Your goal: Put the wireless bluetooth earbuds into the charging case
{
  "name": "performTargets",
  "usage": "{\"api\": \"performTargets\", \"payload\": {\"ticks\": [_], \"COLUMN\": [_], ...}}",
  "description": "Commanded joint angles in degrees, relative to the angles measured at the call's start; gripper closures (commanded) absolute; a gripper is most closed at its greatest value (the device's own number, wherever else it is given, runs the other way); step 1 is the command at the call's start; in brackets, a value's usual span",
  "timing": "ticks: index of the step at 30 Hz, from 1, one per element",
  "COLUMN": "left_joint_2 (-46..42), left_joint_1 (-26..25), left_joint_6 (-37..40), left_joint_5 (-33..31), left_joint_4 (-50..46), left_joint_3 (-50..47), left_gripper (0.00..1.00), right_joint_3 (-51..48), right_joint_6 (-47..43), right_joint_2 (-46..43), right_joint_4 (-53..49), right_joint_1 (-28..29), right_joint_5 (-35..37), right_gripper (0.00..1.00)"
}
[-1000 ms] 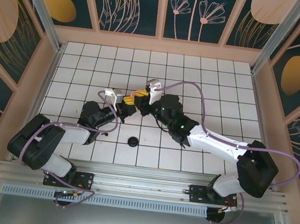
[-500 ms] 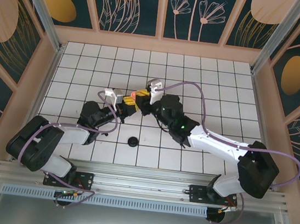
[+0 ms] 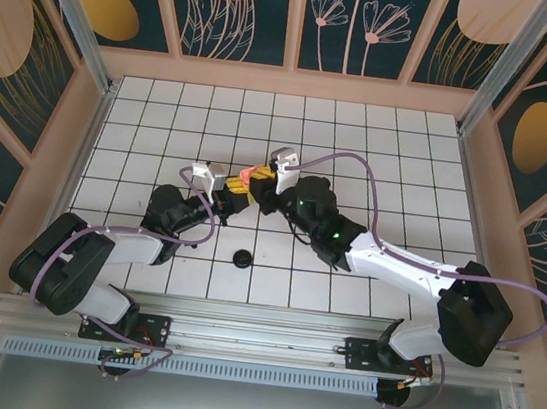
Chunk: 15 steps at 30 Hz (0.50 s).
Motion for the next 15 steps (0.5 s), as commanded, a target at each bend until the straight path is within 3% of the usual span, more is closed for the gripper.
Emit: {"api": "performTargets", "payload": {"ticks": [1, 15], "left_joint_2": [-2.1, -2.7], "left_joint_1": [-0.1, -0.3], "left_joint_6": [1.7, 3.8], "left_joint_5": [0.4, 1.0], "left_joint_4": [2.8, 0.8], "left_joint_3": [0.6, 0.8], "left_gripper": [0.91, 0.9], "right_joint_3": [-1.7, -0.8], "right_joint_6": [-1.4, -1.5], "right_joint_2": [-1.8, -3.0], "right_joint_4": [-2.6, -2.8], "right_joint_1": [0.2, 0.2], "right_joint_5": [-0.1, -1.2], "right_gripper": [0.79, 0.62]}}
